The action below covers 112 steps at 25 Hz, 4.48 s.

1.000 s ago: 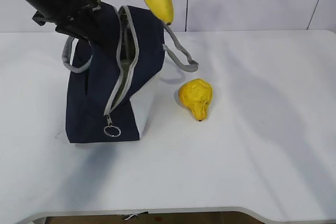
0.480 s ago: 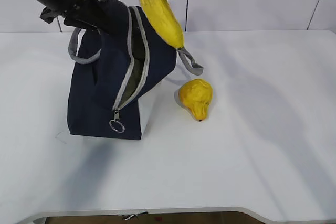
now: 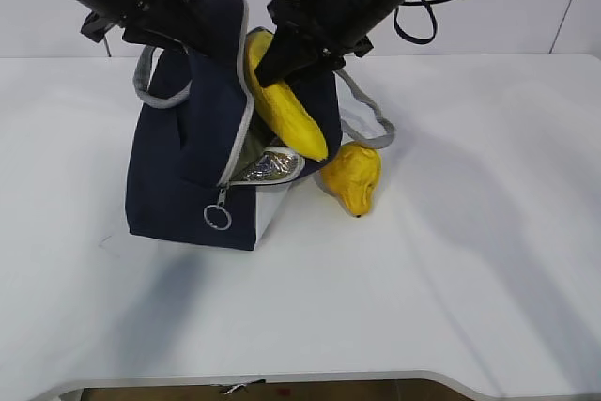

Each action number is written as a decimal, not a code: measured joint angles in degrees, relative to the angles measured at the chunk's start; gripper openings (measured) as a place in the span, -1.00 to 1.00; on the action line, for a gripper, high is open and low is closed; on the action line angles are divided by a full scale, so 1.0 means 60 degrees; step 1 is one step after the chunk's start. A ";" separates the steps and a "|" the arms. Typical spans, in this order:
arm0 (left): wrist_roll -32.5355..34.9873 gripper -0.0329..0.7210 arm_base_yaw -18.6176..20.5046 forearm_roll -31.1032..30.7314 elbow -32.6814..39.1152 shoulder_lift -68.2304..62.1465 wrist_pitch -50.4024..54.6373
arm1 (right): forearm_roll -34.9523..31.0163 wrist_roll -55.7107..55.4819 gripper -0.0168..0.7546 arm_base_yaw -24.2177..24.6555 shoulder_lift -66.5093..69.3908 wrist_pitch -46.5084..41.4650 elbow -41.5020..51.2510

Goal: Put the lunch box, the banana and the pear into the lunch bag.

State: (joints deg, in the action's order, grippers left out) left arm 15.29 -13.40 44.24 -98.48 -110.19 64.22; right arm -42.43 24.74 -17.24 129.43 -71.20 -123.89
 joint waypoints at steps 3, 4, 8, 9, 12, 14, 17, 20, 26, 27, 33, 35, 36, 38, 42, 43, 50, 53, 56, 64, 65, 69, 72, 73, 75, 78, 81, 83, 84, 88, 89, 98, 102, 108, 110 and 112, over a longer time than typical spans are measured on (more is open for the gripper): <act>0.0000 -0.84 0.0000 0.0191 0.0000 0.0000 0.0044 | 0.0343 -0.0211 -0.31 0.0000 0.0182 0.0053 0.0000; 0.0000 -0.84 0.0000 0.0210 0.0000 0.0000 0.0044 | 0.0356 -0.0233 -0.31 0.0017 0.0225 0.0053 0.0000; 0.0000 -0.84 0.0000 0.0210 0.0000 0.0000 0.0073 | 0.0056 -0.0274 -0.31 -0.0043 0.0350 0.0180 0.0000; 0.0000 -0.84 0.0000 0.0224 0.0000 0.0000 0.0073 | -0.0094 -0.0274 -0.31 -0.0043 0.0397 0.0230 0.0000; 0.0000 -0.84 0.0000 0.0246 0.0000 0.0000 0.0088 | -0.0492 -0.0140 -0.31 -0.0095 0.0409 0.0348 0.0000; 0.0000 -0.84 0.0000 0.0282 0.0000 0.0000 0.0088 | -0.0884 -0.0037 -0.31 -0.0134 0.0409 0.0476 0.0000; 0.0000 -0.84 0.0000 0.0302 0.0000 0.0000 0.0088 | -0.1070 0.0050 -0.21 -0.0142 0.0419 0.0567 0.0000; 0.0014 -0.84 0.0000 0.0361 0.0000 0.0000 0.0088 | -0.1109 0.0056 0.16 -0.0142 0.0419 0.0662 0.0000; 0.0036 -0.84 0.0000 0.0361 0.0000 0.0000 0.0095 | -0.1069 0.0074 0.65 -0.0122 0.0419 0.0433 -0.0040; 0.0036 -0.84 0.0000 0.0361 0.0000 0.0000 0.0095 | -0.0960 0.0079 0.66 -0.0103 0.0433 0.0321 -0.0116; 0.0036 -0.84 0.0000 0.0361 0.0000 0.0000 0.0095 | -0.0251 0.0115 0.63 0.0034 0.0295 0.0165 -0.0788; 0.0036 -0.84 0.0040 0.0361 0.0000 0.0000 0.0095 | 0.0401 0.0096 0.61 0.0055 0.0014 0.0147 -0.0880; 0.0036 -0.84 0.0064 0.0361 0.0000 0.0000 0.0095 | 0.0694 0.0021 0.60 0.0055 -0.0109 0.0132 -0.0896; 0.0036 -0.84 0.0137 0.0361 0.0000 0.0000 0.0095 | 0.1303 -0.0185 0.59 0.0076 -0.0374 0.0112 -0.0896; 0.0036 -0.84 0.0356 0.0244 0.0000 0.0000 0.0131 | 0.2410 -0.0746 0.58 0.0076 -0.0886 -0.0020 -0.0896; 0.0040 -0.84 0.0421 0.0135 0.0000 0.0000 0.0169 | 0.2683 -0.0940 0.58 0.0076 -0.1059 -0.0020 -0.0896; 0.0040 -0.84 0.0981 -0.0682 0.0000 0.0000 0.0433 | 0.4423 -0.2218 0.58 0.0076 -0.2497 -0.0035 0.0503; 0.0022 -0.84 0.1244 -0.0821 0.0000 0.0000 0.0542 | 0.4493 -0.2385 0.58 0.0080 -0.2837 -0.0041 0.1636; 0.0002 -0.84 0.1472 -0.0898 0.0000 0.0000 0.0616 | 0.4515 -0.2507 0.57 0.0080 -0.2976 -0.0041 0.2542; -0.0034 -0.84 0.1650 -0.0934 0.0000 0.0000 0.0616 | 0.4537 -0.2605 0.57 0.0080 -0.2922 -0.0041 0.3652; -0.0034 -0.84 0.1650 -0.0934 0.0000 0.0000 0.0616 | 0.4550 -0.2625 0.57 0.0080 -0.2856 -0.0021 0.3652; -0.0034 -0.84 0.1650 -0.0934 0.0000 0.0000 0.0641 | 0.4594 -0.2644 0.57 0.0007 -0.2441 0.0201 0.3652; -0.0034 -0.84 0.1650 -0.0934 0.0000 0.0000 0.0688 | 0.4630 -0.2644 0.57 -0.0105 -0.1968 0.0823 0.3668; -0.0034 -0.84 0.1650 -0.0934 0.0000 0.0000 0.0714 | 0.4647 -0.2623 0.57 -0.0140 -0.1852 0.1124 0.3668; -0.0034 -0.84 0.1650 -0.0934 0.0000 0.0000 0.0777 | 0.4666 -0.2513 0.57 -0.0164 -0.1706 0.1524 0.3668; -0.0034 -0.84 0.1650 -0.0934 0.0000 0.0000 0.0844 | 0.4845 -0.2376 0.57 -0.0164 -0.1517 0.1975 0.3668; -0.0034 -0.84 0.1650 -0.0934 0.0000 0.0000 0.0862 | 0.4990 -0.2335 0.57 -0.0164 -0.1379 0.2224 0.3668; -0.0034 -0.84 0.1650 -0.0934 0.0000 0.0000 0.0862 | 0.4943 -0.2155 0.57 -0.0164 -0.1316 0.2245 0.3668; -0.0034 -0.84 0.1650 -0.0934 0.0000 0.0000 0.0862 | 0.4864 -0.2037 0.57 -0.0164 -0.1295 0.2269 0.3668; -0.0034 -0.84 0.1650 -0.0934 0.0000 0.0000 0.0862 | 0.4506 -0.1748 0.57 -0.0164 -0.1195 0.2346 0.3668; -0.0034 -0.84 0.1650 -0.0934 0.0000 0.0000 0.0862 | 0.4468 -0.1706 0.57 -0.0164 -0.1139 0.2362 0.3668; -0.0034 -0.84 0.1650 -0.0934 0.0000 0.0000 0.0899 | 0.4380 -0.1669 0.57 -0.0164 -0.0687 0.2503 0.3608; -0.0034 -0.84 0.1650 -0.0934 0.0000 0.0000 0.0899 | 0.4342 -0.1669 0.57 -0.0164 -0.0680 0.2503 0.3608; -0.0034 -0.84 0.1650 -0.0934 0.0000 0.0000 0.0899 | 0.4337 -0.1669 0.31 -0.0164 -0.0680 0.2503 0.3588; -0.0034 -0.84 0.1650 -0.0934 0.0000 0.0000 0.0899 | 0.4337 -0.1669 0.25 -0.0164 -0.0680 0.2486 0.3571; -0.0034 -0.84 0.1650 -0.0934 0.0000 0.0000 0.0899 | 0.4337 -0.1662 0.22 -0.0164 -0.0680 0.2438 0.3571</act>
State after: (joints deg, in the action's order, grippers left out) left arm 15.09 -3.50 38.64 -98.48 -110.19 69.61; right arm -16.41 14.77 -18.22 125.35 -56.57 -102.47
